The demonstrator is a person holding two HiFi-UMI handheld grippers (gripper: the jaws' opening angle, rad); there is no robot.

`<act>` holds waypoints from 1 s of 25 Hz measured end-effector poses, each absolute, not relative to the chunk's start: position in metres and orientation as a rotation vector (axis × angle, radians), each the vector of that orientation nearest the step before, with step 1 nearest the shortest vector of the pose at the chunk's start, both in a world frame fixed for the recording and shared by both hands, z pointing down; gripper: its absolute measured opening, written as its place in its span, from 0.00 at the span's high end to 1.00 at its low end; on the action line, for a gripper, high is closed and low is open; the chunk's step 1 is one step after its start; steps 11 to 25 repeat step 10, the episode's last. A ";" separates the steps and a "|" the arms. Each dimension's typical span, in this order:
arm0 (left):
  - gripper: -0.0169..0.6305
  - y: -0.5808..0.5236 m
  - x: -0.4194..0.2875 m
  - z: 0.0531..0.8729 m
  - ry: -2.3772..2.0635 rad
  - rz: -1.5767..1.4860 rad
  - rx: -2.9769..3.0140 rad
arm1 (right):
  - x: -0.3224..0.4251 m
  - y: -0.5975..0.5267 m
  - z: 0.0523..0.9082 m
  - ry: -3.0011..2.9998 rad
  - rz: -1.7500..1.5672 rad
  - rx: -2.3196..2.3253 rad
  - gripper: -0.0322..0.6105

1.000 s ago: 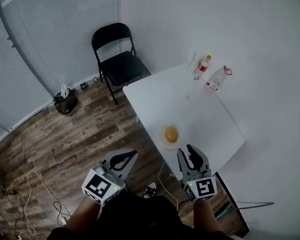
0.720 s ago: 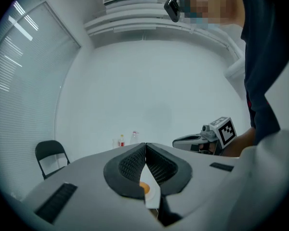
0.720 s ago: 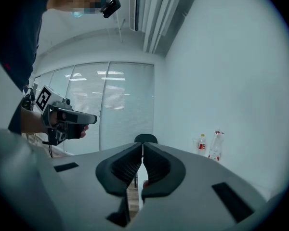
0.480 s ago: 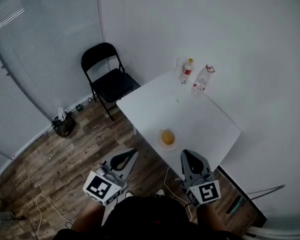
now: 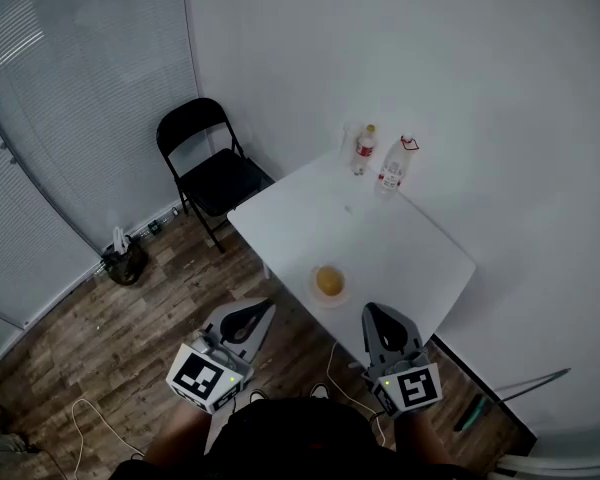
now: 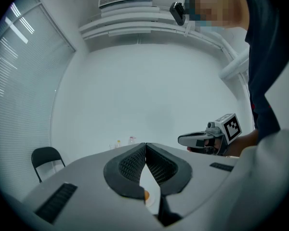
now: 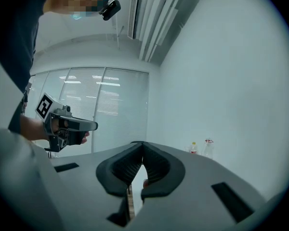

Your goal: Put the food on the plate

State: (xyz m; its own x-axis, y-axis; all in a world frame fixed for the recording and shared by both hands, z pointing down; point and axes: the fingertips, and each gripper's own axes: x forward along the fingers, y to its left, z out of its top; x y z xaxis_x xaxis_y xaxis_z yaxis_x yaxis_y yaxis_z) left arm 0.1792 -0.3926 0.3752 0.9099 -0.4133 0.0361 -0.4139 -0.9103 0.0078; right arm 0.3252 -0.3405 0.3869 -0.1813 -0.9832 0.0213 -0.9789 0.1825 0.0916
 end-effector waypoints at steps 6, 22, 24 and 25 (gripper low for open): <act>0.94 -0.392 0.178 0.373 -0.666 0.050 3.057 | 0.323 -0.343 0.380 -2.350 -0.100 1.957 0.91; 0.94 -0.393 0.175 0.371 -0.688 0.044 3.048 | 0.325 -0.345 0.379 -2.342 -0.071 1.971 0.91; 0.94 -0.393 0.175 0.371 -0.688 0.044 3.048 | 0.325 -0.345 0.379 -2.342 -0.071 1.971 0.91; 0.94 -0.393 0.175 0.371 -0.688 0.044 3.048 | 0.325 -0.345 0.379 -2.342 -0.071 1.971 0.91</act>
